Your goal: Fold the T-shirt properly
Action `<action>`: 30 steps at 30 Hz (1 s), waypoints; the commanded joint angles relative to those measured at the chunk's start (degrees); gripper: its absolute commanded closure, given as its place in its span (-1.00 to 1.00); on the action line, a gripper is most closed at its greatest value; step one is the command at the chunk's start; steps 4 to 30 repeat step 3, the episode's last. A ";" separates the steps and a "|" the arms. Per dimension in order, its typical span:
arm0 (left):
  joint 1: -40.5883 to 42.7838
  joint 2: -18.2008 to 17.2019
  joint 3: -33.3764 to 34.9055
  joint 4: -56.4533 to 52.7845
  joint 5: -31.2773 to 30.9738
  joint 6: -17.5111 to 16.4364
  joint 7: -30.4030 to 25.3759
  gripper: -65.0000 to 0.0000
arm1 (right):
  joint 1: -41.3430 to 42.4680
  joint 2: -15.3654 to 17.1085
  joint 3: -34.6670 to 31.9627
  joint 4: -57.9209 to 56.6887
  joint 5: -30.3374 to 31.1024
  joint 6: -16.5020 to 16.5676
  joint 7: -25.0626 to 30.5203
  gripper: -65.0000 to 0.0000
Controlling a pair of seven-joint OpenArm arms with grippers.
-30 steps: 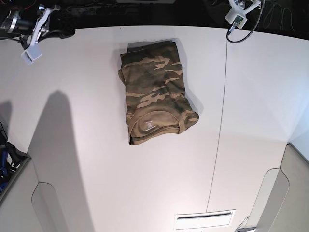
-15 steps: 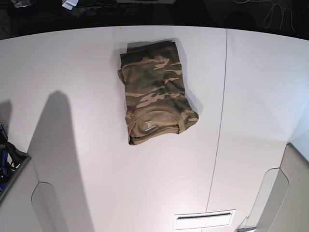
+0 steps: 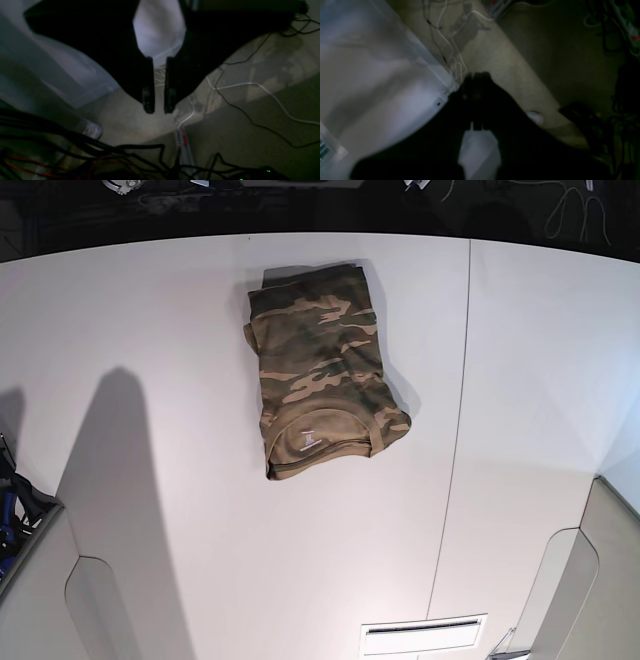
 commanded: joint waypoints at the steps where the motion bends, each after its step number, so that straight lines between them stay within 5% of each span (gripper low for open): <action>1: 0.83 -0.35 0.63 0.22 -0.15 -0.61 0.15 0.74 | -0.28 1.09 0.15 0.17 0.55 0.74 -0.24 1.00; 30: 0.44 -0.33 1.36 0.59 -0.15 -0.94 0.07 0.74 | -0.44 1.25 0.15 0.50 0.70 0.70 -0.26 1.00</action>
